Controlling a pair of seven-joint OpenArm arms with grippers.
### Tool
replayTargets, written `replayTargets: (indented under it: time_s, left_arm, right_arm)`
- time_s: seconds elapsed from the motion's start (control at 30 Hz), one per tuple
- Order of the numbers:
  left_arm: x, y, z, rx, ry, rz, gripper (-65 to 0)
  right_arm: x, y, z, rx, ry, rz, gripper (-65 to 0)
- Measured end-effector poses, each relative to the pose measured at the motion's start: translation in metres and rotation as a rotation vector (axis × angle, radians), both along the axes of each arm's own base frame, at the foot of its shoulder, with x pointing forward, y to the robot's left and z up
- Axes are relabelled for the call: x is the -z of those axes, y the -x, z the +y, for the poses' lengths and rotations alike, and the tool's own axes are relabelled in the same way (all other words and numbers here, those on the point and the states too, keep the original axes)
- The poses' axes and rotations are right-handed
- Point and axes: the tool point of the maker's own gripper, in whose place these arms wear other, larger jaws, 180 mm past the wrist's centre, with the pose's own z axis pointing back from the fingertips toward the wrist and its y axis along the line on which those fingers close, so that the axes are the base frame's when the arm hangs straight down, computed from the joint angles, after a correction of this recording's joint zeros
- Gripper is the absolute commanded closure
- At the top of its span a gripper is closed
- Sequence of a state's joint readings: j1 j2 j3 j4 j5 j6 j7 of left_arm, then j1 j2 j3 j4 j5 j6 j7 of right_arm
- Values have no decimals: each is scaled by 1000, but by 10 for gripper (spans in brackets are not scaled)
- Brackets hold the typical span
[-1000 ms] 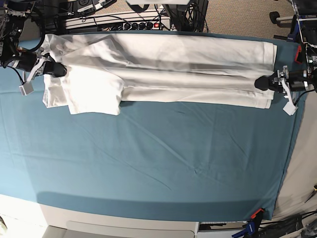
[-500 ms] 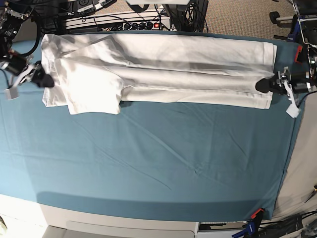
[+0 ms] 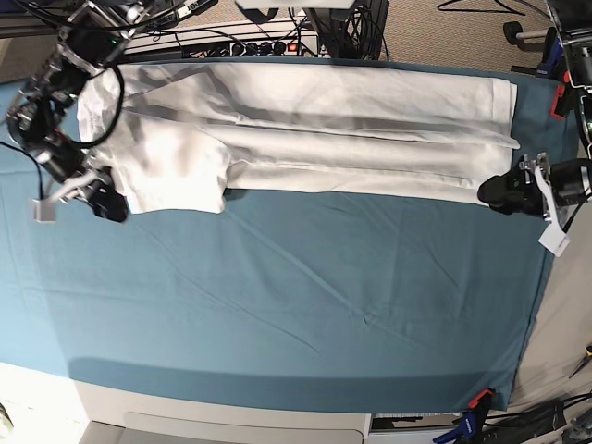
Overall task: Fold the T-shirt properly
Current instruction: 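Grasp the collar end of the folded strip with the right gripper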
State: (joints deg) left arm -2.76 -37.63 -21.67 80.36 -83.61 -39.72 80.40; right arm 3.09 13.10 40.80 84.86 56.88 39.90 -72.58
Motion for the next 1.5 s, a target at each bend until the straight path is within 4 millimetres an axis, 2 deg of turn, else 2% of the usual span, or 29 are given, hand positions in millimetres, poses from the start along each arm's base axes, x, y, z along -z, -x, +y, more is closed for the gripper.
replayTargets:
  time_s: [0.1,0.2,0.27,0.47,0.77,0.83,0.97,1.03,1.13,1.23,1.33,1.5]
  left_arm:
    - [-1,0,-1,4,-2,-5,-279]
    - [-1,0,-1,4,-3,-4,-279]
    - [-1,0,-1,5,-3,-3,-279]
    - [-1,0,-1,5,-4,-3,-279]
    - [-1,0,-1,5,-4,-3,-279]
    - [-1,0,-1,5,-4,-3,-279]
    - [-1,0,-1,5,-4,-3,-279]
    - [-1,0,-1,5,-4,-3,-279]
    - [-1,0,-1,5,-4,-3,-279]
    - [-1,0,-1,5,-4,-3,-279]
    - [-1,0,-1,5,-4,-3,-279]
    - [-1,0,-1,5,-4,-3,-279]
  right_arm:
    - [16,-7,7,-5,84,42,-226]
    - [27,-11,0,43,141,85,-238]
    - [36,-12,-6,80,145,128,-262]
    - [64,-6,-8,116,87,215,-263]
    - [72,-12,0,141,-71,193,-253]
    - [70,-10,6,96,-71,194,-189]
    - [64,1,18,-2,-16,226,0]
    - [49,0,21,-42,30,197,0]
    - [12,-6,22,-77,132,95,0]
    - [-18,-2,24,-109,245,14,0]
    - [-28,16,32,-139,305,-9,0]
    - [-25,58,51,-214,327,22,0]
